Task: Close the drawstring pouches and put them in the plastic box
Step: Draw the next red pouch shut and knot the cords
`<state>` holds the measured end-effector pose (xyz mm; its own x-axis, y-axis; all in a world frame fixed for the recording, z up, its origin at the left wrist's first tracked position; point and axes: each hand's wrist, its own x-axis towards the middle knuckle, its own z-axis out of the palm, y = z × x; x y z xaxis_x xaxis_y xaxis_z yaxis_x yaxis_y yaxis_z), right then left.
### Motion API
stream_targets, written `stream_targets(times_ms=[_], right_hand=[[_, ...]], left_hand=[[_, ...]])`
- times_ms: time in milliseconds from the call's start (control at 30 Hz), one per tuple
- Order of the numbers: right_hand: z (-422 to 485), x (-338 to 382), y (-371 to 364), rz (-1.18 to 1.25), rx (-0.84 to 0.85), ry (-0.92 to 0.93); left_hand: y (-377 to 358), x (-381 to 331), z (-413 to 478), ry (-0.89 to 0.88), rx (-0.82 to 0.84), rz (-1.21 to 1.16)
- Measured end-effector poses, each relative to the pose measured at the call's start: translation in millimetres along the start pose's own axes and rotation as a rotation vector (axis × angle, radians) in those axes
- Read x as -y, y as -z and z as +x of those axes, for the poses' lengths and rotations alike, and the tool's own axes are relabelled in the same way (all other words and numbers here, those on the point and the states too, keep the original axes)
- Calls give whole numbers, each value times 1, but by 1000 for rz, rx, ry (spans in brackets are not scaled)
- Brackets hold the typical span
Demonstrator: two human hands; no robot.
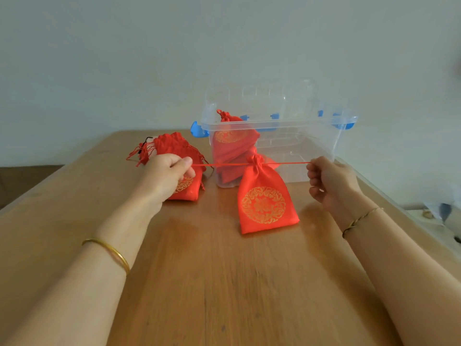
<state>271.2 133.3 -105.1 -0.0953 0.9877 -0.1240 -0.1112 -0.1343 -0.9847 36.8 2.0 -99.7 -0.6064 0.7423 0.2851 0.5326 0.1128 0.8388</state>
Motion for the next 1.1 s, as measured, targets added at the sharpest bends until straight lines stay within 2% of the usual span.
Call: stream_targets(times_ms=[67, 167, 233, 300, 367, 500, 633, 800, 1000, 1100], right_hand=[[0, -1, 0, 13, -14, -9], [-7, 7, -3, -7, -7, 86], [-15, 18, -7, -34, 20, 209], [-23, 33, -13, -73, 67, 340], [-31, 49, -21, -125, 113, 464], [-41, 80, -38, -231, 240, 621], [-43, 102, -44, -394, 373, 679], [-38, 101, -51, -487, 440, 727], [-26, 97, -53, -490, 462, 588], [-22, 91, -52, -543, 592, 468]], left_hand=[[-1, -3, 0, 48, 11, -82], [1, -19, -3, 113, 86, -479], [2, -35, -6, 60, 207, -700], [-2, -54, -7, -32, 328, -811], [-7, -74, -7, -91, 387, -835], [-17, -103, -4, -119, 405, -780], [-20, -109, 0, -137, 448, -658], [-24, -105, 6, -228, 460, -495], [-26, -96, 16, -202, 421, -533], [-27, -95, 18, -179, 417, -587]])
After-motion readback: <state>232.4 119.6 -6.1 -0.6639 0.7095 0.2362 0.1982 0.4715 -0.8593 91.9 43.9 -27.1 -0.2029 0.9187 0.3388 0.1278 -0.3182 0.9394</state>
